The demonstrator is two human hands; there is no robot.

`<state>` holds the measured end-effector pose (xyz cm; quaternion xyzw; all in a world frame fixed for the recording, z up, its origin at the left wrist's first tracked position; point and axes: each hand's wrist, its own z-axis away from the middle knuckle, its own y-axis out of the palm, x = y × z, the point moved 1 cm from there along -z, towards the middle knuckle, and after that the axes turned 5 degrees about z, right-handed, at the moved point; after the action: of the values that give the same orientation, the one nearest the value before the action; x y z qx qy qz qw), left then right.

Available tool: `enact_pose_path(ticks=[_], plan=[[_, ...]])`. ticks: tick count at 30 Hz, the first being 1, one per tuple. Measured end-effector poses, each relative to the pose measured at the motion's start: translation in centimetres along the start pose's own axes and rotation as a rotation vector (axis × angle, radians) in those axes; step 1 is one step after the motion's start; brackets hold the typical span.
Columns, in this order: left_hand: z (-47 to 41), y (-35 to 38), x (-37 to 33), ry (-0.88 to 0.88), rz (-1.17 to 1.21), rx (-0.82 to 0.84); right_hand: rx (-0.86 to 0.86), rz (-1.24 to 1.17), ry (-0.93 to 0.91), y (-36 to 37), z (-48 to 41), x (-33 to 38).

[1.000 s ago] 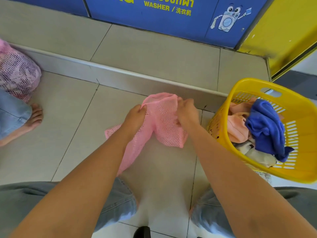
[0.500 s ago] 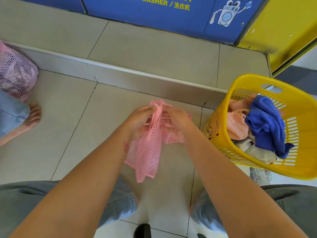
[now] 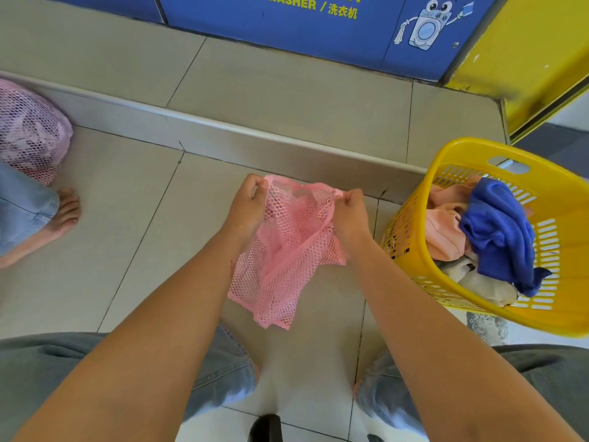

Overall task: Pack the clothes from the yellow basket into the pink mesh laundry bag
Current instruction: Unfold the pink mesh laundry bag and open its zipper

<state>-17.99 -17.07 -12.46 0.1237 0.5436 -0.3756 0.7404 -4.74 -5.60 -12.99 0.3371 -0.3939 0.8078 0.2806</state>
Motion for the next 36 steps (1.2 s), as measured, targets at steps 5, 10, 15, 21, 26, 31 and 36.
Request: enact_pose_path(ticks=[5,10,15,21,26,31,36], plan=[[-0.4,-0.4,0.4,-0.017,0.065,-0.134,-0.086,0.167,-0.099,-0.5,0.2,-0.1],[-0.1,-0.6,-0.2,0.079,-0.039,0.16,0.021,0.368,-0.277,-0.8,0.6,-0.1],[-0.6,-0.7,0.8,0.172,-0.668,0.22,0.047,0.532,-0.358,-0.6,0.3,-0.5],[-0.5,-2.0,-0.7,0.276,-0.747,-0.19,-0.138,0.493,-0.425,-1.8,0.0,1.5],[-0.5,-3.5,-5.4,0.389,-0.607,-0.593,-0.354,0.423,-0.558,-3.7,-0.1,4.7],[-0.7,-4.3,-7.3,0.436,-0.481,-0.653,-0.415,0.519,-0.588,-4.2,0.2,4.8],[-1.2,-3.2,-3.1,0.17,-0.236,-0.109,-0.149,0.922,-0.376,-3.1,-0.1,1.4]])
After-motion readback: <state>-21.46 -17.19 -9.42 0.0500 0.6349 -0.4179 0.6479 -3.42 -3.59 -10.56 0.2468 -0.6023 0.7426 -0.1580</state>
